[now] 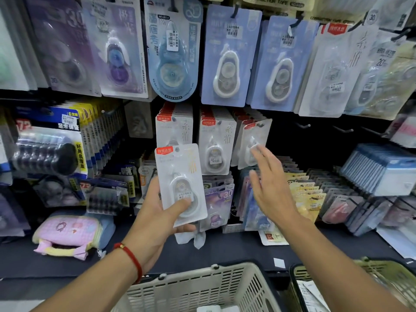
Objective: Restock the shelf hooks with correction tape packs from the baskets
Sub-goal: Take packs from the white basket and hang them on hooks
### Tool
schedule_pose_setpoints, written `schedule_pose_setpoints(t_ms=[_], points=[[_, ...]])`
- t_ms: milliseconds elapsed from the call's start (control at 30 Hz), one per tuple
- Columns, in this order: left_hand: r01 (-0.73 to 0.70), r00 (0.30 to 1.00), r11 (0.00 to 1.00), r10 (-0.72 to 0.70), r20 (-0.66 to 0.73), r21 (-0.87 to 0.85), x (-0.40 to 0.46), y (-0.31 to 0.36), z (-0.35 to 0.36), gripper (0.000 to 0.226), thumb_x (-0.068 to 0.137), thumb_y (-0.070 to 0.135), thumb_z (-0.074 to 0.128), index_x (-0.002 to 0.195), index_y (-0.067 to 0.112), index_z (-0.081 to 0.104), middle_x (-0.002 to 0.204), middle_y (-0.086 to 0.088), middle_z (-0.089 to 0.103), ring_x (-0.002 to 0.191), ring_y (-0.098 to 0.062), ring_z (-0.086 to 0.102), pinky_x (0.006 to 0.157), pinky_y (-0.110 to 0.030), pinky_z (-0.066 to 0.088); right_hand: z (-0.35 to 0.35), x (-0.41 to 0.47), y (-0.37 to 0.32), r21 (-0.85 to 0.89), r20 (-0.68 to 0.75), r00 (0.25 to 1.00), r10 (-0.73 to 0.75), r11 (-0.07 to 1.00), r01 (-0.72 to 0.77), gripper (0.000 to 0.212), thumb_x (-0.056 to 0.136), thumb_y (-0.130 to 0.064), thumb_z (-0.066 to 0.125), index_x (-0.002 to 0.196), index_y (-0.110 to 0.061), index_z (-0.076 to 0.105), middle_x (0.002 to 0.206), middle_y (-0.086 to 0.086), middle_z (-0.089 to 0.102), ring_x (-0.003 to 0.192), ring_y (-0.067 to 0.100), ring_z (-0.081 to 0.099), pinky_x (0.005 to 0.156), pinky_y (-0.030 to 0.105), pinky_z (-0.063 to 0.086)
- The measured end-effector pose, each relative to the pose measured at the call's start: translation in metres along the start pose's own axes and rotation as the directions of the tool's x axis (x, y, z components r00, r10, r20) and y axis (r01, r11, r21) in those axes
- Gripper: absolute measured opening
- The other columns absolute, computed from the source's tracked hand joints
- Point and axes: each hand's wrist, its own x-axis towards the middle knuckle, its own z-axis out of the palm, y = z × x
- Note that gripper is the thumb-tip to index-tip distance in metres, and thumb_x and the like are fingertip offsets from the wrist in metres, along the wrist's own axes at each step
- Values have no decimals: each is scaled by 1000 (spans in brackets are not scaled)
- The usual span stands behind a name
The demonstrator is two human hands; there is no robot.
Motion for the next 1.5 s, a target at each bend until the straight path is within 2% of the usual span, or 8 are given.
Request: schedule_pose_setpoints(t_ms=[200,600,733,800,900,1100,1267,1500], points=[[-2,1000,1000,2,12,25,4,-2,-7,54,96,1,70,121,48,61,121,6,75,104,-26,77,69,-45,64,20,42,13,-218,241,969,-57,970,112,56,108,-19,47,162,-6,35,175,9,16,160,28,19,124,49,31],[18,1000,996,-17,-16,84,9,-8,-21,56,85,8,76,126,43,60,123,1,74,106,-30,76,68,-46,64,39,115,41,-80,427,903,45,997,-12,70,96,1,49,163,-15,35,177,1,10,154,36,36,119,49,41],[32,999,996,-29,-31,83,8,-6,-16,47,96,2,71,129,29,52,119,-5,77,103,-30,77,71,-47,65,23,96,23,-3,270,949,163,986,-169,43,101,-5,51,142,-9,60,154,14,51,136,37,54,114,42,44],[24,1000,997,-25,4,79,6,-2,-9,42,96,3,71,129,24,53,119,-6,77,103,-31,77,72,-48,66,10,64,1,202,183,961,205,949,-241,25,105,-14,54,123,-18,70,122,0,69,111,20,68,98,36,54],[53,997,998,-55,60,40,2,1,5,36,99,-1,64,127,20,56,118,-8,77,100,-33,78,69,-43,65,-8,5,-39,530,314,932,181,781,-331,18,107,-33,56,104,-28,73,99,-10,76,89,7,72,76,20,53],[68,985,992,-83,153,102,-5,1,46,40,102,-4,59,130,24,58,120,-7,77,106,-33,76,85,-54,64,-16,-56,-69,735,460,853,248,433,-522,16,102,-22,68,117,-18,64,106,-4,81,98,10,77,79,20,56],[59,977,992,-79,198,109,-2,7,66,62,94,-18,58,139,25,60,130,-5,71,119,-26,70,95,-53,61,-29,-34,-48,798,263,859,440,401,-450,19,104,-23,64,121,-17,61,115,5,77,106,23,75,90,47,60],[81,981,988,-102,164,131,5,10,64,59,92,-22,56,128,24,66,136,-2,67,124,-19,66,100,-51,59,-29,-12,-30,807,161,857,490,435,-400,24,109,-27,56,130,-14,58,118,10,72,85,18,69,54,32,54]])
